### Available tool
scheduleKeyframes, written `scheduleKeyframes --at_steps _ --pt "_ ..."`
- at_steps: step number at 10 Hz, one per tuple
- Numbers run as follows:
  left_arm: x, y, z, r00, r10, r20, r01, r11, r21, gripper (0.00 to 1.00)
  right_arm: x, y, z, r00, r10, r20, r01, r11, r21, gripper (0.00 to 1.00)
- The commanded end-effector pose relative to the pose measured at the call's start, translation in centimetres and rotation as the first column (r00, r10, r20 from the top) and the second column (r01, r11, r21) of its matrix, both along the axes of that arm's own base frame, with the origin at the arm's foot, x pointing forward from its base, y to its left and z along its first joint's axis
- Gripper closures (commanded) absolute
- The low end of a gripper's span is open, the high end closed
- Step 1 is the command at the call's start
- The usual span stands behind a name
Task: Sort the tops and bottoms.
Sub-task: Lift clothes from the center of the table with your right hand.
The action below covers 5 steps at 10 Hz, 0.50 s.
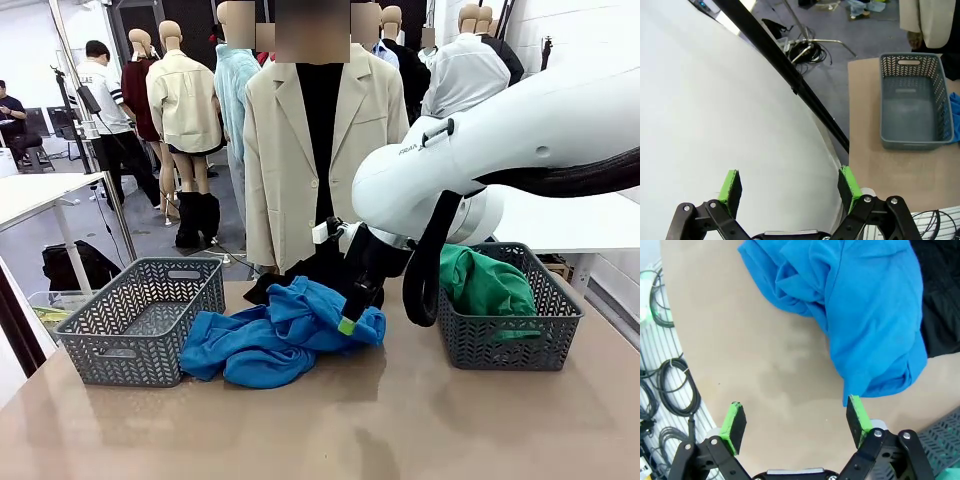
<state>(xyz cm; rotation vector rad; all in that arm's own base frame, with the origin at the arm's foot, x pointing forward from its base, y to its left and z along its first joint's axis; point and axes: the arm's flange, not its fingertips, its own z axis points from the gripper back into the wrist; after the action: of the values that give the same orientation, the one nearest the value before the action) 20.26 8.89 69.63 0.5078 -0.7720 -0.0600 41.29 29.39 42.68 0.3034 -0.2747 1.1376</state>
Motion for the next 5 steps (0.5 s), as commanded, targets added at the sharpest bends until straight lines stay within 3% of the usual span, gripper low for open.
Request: scheduleKeyframes --at_steps 1,5 --pt "0.0 0.3 0.1 1.0 0.004 0.002 -0.004 1.0 0.02 0.0 0.3 0.2 -0.2 1.0 0.003 -0.019 -0.003 1.0 -0.013 0.0" --pt "0.0 0.3 0.1 1.0 0.004 0.002 -0.004 1.0 0.02 0.0 1.9 2.4 -2.8 0.999 0.03 0.012 -0.03 0.999 -0.03 0.0"
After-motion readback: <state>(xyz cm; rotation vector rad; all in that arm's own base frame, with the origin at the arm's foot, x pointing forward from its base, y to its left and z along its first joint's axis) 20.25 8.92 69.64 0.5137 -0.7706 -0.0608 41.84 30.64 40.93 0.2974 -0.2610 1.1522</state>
